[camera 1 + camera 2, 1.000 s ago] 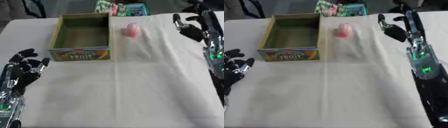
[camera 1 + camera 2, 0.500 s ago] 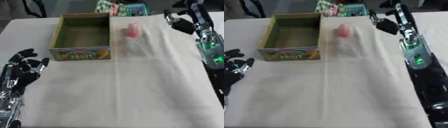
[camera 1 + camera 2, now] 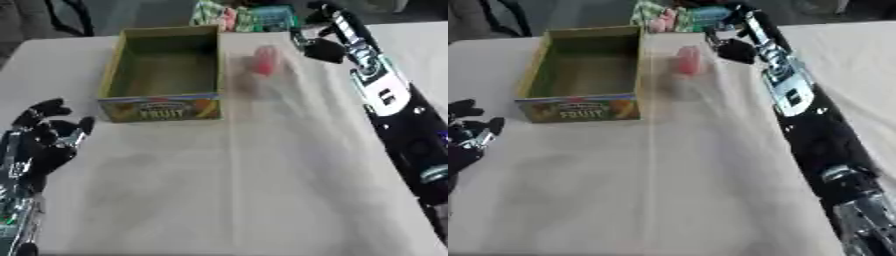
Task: Pick up objects on the table and place them in the box.
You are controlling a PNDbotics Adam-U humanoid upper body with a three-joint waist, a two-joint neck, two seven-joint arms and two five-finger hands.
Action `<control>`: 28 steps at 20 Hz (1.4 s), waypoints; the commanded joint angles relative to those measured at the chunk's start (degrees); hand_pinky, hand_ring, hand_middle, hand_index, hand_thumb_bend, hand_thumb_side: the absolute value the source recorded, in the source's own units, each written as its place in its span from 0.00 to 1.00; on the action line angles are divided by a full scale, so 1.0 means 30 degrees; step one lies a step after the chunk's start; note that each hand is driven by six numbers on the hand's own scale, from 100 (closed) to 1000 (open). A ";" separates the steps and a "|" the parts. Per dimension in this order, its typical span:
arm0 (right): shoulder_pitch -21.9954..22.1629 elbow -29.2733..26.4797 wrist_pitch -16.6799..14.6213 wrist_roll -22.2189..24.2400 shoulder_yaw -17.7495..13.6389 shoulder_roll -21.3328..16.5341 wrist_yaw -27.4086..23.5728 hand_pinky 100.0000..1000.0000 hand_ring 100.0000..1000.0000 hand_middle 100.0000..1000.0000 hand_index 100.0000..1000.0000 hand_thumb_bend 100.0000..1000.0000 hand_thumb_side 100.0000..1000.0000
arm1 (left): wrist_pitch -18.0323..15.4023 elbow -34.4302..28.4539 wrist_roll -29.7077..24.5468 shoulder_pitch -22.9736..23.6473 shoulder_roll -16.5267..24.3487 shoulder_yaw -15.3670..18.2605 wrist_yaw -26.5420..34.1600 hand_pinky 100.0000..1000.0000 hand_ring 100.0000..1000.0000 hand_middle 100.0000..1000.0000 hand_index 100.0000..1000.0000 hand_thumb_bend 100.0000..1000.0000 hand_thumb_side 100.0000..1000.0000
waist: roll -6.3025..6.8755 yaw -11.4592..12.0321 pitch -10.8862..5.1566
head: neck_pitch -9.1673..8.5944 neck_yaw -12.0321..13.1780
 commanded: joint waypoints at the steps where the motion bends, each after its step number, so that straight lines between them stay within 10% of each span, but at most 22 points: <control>1: -0.0798 0.1310 0.0221 -0.0333 -0.0579 0.0901 0.1562 0.72 0.84 0.70 0.93 0.15 0.43 | -0.0021 -0.0416 -0.0122 -0.0291 0.0212 -0.0035 0.0077 0.53 0.49 0.56 0.71 0.49 0.00 | 0.0030 0.0122 -0.0304 | -0.0072 -0.0214; 18: -0.1486 0.2746 0.2066 -0.2740 -0.1865 0.2365 0.8978 0.75 0.84 0.73 0.90 0.17 0.36 | -0.0001 -0.0426 -0.0224 -0.0371 0.0226 -0.0135 0.0078 0.53 0.49 0.55 0.71 0.49 0.00 | -0.0027 0.0521 -0.0238 | -0.0329 -0.0731; 28: -0.1416 0.3057 0.3361 -0.0371 -0.2085 0.2332 1.3110 0.74 0.80 0.53 0.66 0.00 0.00 | -0.0001 -0.0426 -0.0199 -0.0377 0.0231 -0.0127 0.0068 0.53 0.49 0.55 0.71 0.49 0.00 | -0.0047 0.0532 -0.0260 | -0.0431 -0.0805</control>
